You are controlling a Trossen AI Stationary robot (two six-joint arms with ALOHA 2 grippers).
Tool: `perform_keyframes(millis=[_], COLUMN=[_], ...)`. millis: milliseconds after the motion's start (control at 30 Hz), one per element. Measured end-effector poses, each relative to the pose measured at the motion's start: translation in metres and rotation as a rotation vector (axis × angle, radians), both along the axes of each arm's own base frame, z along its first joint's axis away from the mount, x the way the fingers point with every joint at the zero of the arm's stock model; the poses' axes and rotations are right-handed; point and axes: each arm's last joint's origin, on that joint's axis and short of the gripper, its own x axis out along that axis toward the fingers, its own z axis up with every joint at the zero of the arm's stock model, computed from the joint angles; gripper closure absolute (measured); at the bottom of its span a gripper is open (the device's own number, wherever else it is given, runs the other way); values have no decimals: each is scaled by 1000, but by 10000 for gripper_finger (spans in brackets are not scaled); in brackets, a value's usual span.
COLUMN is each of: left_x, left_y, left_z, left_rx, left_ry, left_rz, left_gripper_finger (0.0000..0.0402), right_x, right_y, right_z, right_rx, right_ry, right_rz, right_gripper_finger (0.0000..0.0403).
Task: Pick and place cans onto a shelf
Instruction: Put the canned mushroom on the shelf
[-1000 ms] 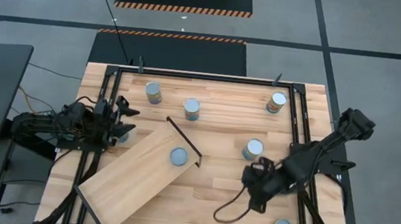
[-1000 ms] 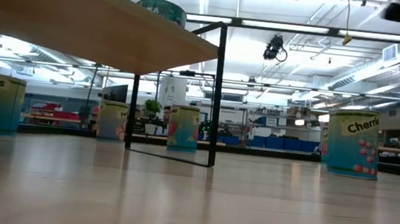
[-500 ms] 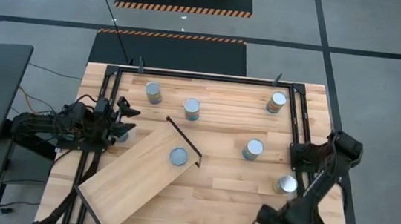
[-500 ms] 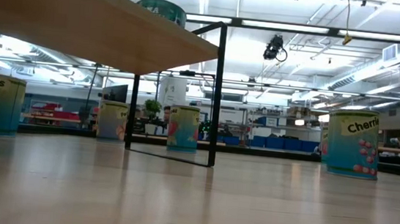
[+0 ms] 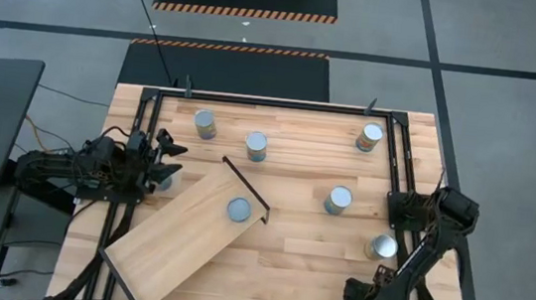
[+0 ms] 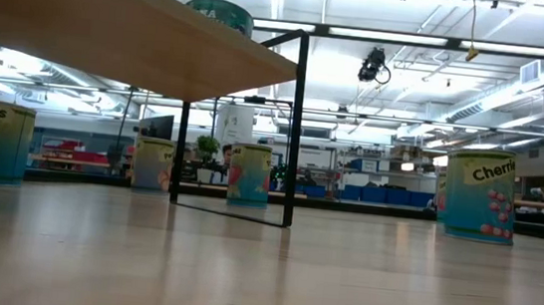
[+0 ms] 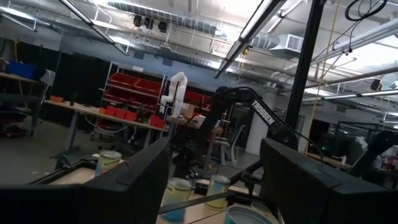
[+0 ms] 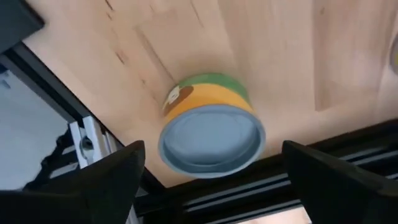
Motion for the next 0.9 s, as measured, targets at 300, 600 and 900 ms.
perform_keyframes(millis=[300, 600, 900], left_x=[0, 0, 1], left_y=[0, 0, 0], left_z=[0, -1, -1], left_rx=[-6, -7, -6], left_ry=[0, 11, 16], left_rz=[-3, -3, -3], left_gripper_finger=[145, 145, 145], right_x=[-10, -4, 38], right_y=[-11, -19, -34], right_z=[-37, -40, -26], right_rx=[126, 196, 309], right_ry=[60, 58, 26], right_rz=[68, 189, 159], right_gripper_finger=[29, 52, 112])
